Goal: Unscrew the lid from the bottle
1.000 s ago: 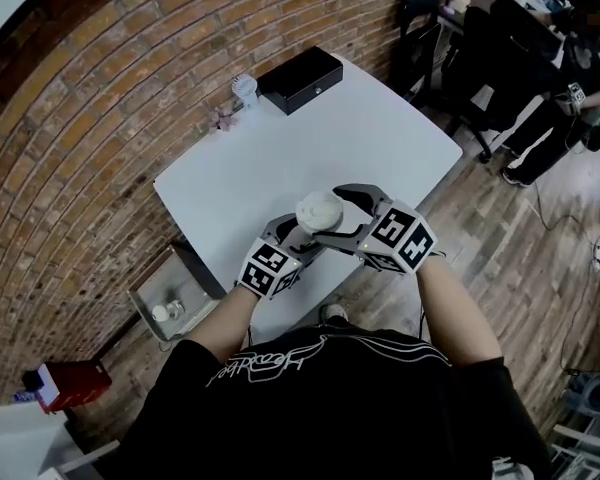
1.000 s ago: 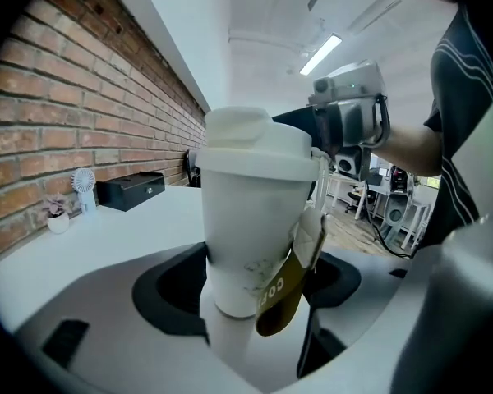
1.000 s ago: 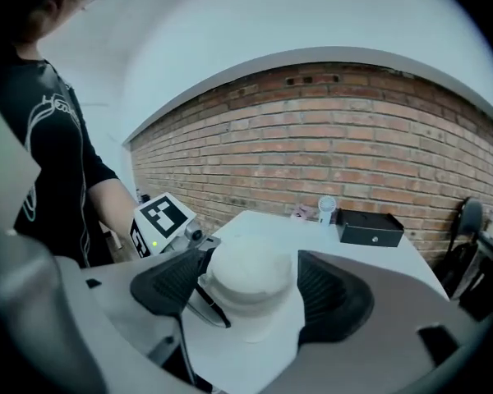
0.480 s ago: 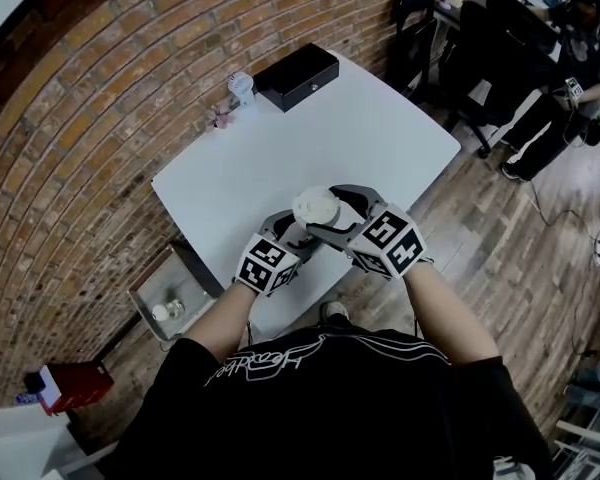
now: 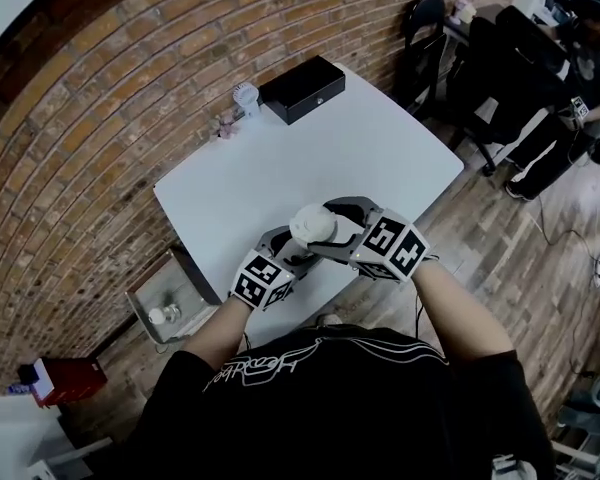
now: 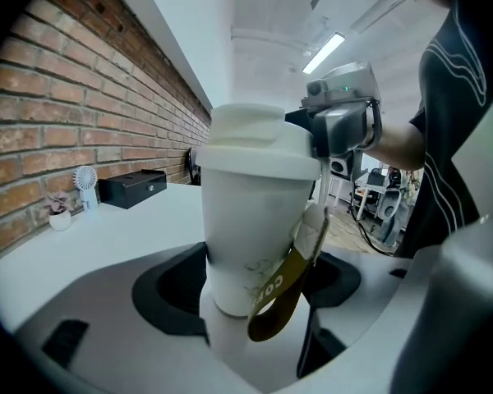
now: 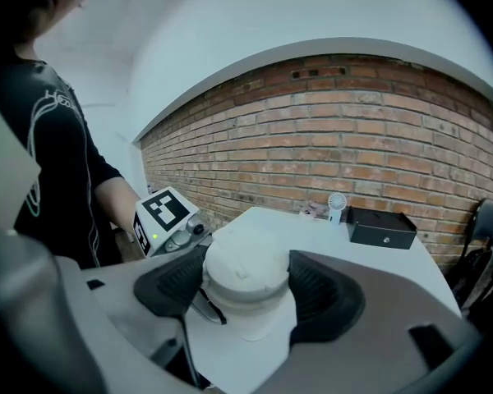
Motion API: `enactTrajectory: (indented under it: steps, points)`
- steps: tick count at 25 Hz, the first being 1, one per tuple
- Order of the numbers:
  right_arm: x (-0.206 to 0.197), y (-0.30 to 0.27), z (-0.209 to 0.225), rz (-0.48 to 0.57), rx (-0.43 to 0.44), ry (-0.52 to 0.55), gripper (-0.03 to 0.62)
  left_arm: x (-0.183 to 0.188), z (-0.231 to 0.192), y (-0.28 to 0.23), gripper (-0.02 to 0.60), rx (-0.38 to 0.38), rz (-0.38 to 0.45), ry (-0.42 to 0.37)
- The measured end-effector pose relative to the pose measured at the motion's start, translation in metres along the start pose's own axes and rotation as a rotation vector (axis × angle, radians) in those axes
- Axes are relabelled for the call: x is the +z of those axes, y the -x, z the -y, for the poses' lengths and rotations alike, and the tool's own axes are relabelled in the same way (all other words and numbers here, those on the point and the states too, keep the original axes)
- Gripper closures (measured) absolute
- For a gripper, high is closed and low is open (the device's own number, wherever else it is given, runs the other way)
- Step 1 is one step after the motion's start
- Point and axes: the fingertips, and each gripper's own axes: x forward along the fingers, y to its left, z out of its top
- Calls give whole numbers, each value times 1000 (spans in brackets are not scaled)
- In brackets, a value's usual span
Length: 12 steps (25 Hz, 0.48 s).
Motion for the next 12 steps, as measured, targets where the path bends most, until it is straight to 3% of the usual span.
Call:
enactTrajectory:
  steps: [7, 12]
  points:
    - [-2, -1, -3, -97, 236, 175, 273, 0, 0, 0, 239, -7, 12, -4]
    - [-2, -4, -7, -248, 413, 374, 272, 0, -1, 2, 239, -6, 26, 1]
